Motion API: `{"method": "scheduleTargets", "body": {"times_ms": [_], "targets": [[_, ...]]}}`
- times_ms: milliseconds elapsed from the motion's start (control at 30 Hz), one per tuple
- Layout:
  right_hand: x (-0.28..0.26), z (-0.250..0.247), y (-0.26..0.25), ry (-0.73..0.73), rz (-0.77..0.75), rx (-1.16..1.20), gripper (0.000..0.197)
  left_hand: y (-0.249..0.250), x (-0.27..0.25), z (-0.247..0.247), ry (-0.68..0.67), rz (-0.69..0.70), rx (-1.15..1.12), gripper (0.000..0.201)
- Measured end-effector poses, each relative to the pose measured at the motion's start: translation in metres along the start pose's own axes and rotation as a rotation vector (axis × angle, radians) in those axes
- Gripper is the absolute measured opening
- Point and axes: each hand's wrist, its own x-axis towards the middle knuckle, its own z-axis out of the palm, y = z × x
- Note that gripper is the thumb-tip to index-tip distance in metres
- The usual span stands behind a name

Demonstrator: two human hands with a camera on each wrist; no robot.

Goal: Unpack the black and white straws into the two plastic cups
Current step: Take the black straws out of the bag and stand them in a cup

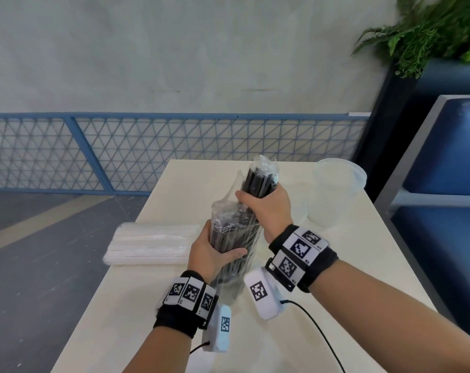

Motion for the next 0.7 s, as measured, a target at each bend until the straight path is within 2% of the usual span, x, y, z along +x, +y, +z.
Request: {"method": "scheduleTargets", "body": {"times_ms": [167,300,367,500,567,633,700], "targets": [[0.016,-0.003,-0.019,-0.014,-0.053,0.104,0.028,0.0,0.003,0.001,0.004,-0.051,-0.07,0.066],[0.028,-0.016,-0.028,-0.12,-0.074,0.15,0.023,-0.003,0.003,0.0,-0.016,-0.072,-0.1,0.069],[0.032,-0.021,-0.029,-0.251,-0.064,0.144,0.026,-0.004,0.003,0.0,-0.028,-0.076,-0.109,0.068],[0.041,-0.034,-0.026,-0.691,0.021,0.166,0.036,-0.003,0.004,-0.001,-0.062,-0.079,-0.152,0.056],[0.044,-0.04,-0.02,-0.842,0.06,0.207,0.041,-0.002,0.005,-0.001,-0.086,-0.083,-0.162,0.054],[0.042,-0.041,-0.013,-0.825,0.06,0.242,0.037,-0.001,0.006,0.001,-0.096,-0.077,-0.156,0.055],[0.038,-0.037,-0.009,-0.692,0.039,0.272,0.028,-0.001,0.006,0.002,-0.089,-0.073,-0.151,0.055]]}}
